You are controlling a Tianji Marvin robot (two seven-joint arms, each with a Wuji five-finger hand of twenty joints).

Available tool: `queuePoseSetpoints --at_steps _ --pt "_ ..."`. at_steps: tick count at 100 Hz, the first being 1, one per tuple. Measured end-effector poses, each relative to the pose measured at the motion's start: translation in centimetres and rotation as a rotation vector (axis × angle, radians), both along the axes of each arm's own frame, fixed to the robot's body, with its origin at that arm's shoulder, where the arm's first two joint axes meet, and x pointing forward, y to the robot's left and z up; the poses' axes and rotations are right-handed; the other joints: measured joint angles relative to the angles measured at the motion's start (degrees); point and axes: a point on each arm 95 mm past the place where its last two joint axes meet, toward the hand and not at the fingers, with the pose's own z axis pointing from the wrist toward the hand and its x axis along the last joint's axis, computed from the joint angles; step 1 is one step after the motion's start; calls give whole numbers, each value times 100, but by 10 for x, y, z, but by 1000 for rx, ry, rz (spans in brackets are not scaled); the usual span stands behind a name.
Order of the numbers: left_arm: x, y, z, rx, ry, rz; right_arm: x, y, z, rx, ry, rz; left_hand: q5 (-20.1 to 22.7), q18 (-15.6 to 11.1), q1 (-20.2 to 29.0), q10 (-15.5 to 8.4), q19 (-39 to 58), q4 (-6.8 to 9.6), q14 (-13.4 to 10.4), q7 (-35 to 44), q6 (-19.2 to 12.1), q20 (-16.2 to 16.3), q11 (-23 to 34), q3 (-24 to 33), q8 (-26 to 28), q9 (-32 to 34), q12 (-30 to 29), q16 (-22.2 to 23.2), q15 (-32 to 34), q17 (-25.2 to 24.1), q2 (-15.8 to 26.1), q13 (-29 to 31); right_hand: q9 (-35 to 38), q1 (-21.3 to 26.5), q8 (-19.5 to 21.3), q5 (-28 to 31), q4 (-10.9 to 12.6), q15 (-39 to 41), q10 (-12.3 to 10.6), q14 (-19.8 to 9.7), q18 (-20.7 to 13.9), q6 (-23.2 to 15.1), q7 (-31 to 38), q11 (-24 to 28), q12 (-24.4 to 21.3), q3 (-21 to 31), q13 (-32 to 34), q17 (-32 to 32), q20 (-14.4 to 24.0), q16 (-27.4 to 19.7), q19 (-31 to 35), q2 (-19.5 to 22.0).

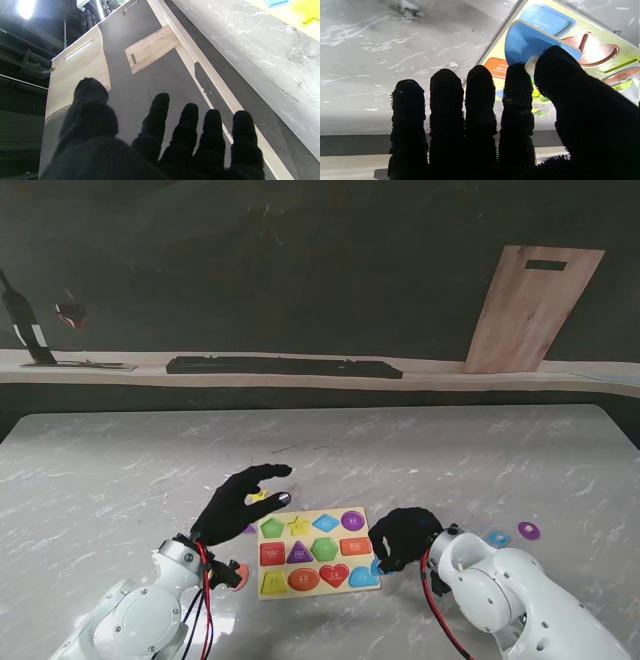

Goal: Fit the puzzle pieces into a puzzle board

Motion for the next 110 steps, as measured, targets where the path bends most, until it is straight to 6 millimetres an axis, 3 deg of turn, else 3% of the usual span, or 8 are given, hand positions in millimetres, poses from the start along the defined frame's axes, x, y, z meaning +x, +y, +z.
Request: queuePoseSetpoints --at_steps 35,110 --pt "2 3 -1 4 0 7 0 28 -11 19 43 -56 0 0 0 0 -1 0 0 0 0 3 0 0 0 0 0 0 0 1 1 0 0 0 -1 90 0 117 76 67 70 119 0 61 52 60 0 0 66 39 81 -37" --pt "4 4 -4 8 9 1 9 34 -32 -26 30 -48 0 1 1 -1 -2 0 0 0 0 10 0 0 0 0 0 0 -1 1 1 0 0 0 -1 97 0 182 131 121 78 121 0 72 55 73 1 -54 70 45 143 -58"
